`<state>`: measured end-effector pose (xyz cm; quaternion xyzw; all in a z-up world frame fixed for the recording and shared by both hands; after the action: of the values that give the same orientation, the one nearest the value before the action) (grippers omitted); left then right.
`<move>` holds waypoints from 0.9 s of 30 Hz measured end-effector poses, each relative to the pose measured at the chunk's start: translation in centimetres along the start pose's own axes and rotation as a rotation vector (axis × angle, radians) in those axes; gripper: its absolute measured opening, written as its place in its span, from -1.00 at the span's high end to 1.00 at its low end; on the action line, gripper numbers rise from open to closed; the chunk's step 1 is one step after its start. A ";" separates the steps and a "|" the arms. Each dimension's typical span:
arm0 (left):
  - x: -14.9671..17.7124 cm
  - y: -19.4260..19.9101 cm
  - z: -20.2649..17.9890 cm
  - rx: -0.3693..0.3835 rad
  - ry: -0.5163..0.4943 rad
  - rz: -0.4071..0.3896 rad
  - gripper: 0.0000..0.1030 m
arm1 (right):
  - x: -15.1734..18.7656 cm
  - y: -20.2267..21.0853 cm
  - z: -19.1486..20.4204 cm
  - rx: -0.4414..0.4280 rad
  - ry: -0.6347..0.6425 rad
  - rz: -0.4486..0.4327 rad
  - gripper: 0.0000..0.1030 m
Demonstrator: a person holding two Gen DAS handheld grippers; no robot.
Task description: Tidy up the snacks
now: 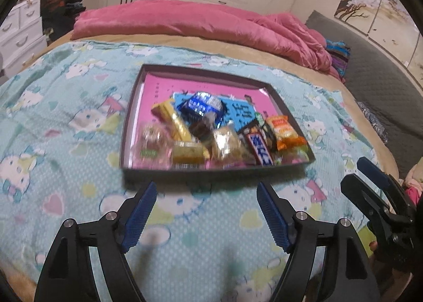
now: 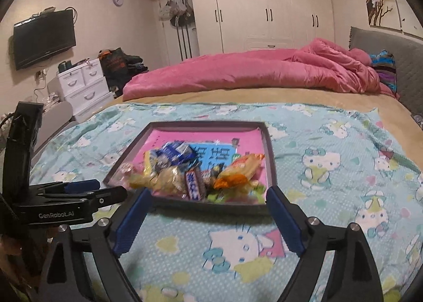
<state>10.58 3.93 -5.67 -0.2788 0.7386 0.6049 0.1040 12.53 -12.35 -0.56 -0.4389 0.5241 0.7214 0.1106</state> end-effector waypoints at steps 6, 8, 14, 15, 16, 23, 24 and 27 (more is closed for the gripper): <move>2.1 0.8 -0.5 -0.021 0.016 0.018 -0.54 | 2.4 0.9 0.0 0.003 -0.015 0.051 -0.79; 2.5 1.1 -0.8 -0.028 0.011 0.019 -0.54 | 3.1 1.2 -0.1 0.003 -0.021 0.061 -0.88; 4.1 2.3 -1.3 -0.037 0.005 0.024 -0.54 | 4.1 2.5 -0.2 -0.003 -0.039 0.053 -0.91; 4.3 2.3 -1.3 -0.039 0.004 0.027 -0.54 | 4.3 2.6 -0.2 -0.003 -0.040 0.056 -0.92; 4.7 2.4 -1.3 -0.040 0.005 0.033 -0.54 | 4.4 2.6 -0.1 -0.005 -0.040 0.058 -0.92; 5.4 2.1 -1.3 -0.050 0.008 0.041 -0.54 | 5.0 2.4 0.1 -0.008 -0.039 0.065 -0.94; 5.4 2.1 -1.3 -0.048 0.009 0.038 -0.54 | 5.0 2.4 0.1 -0.010 -0.040 0.064 -0.94; 5.4 2.0 -1.3 -0.048 0.005 0.039 -0.54 | 5.0 2.5 0.1 -0.009 -0.039 0.062 -0.94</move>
<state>5.31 1.33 -6.29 -0.2683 0.7293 0.6238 0.0838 7.96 -14.88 -2.66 -0.4088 0.5318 0.7353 0.0966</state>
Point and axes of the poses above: each gripper's, at about its wrist camera, not at the fingertips, and y roughly against the way its jaws point, z to its left, x to its underside, the point moved 6 cm from there along -y, roughly the way its jaws point, and after that the axes turned 8 degrees about z, right-handed, at the moved point
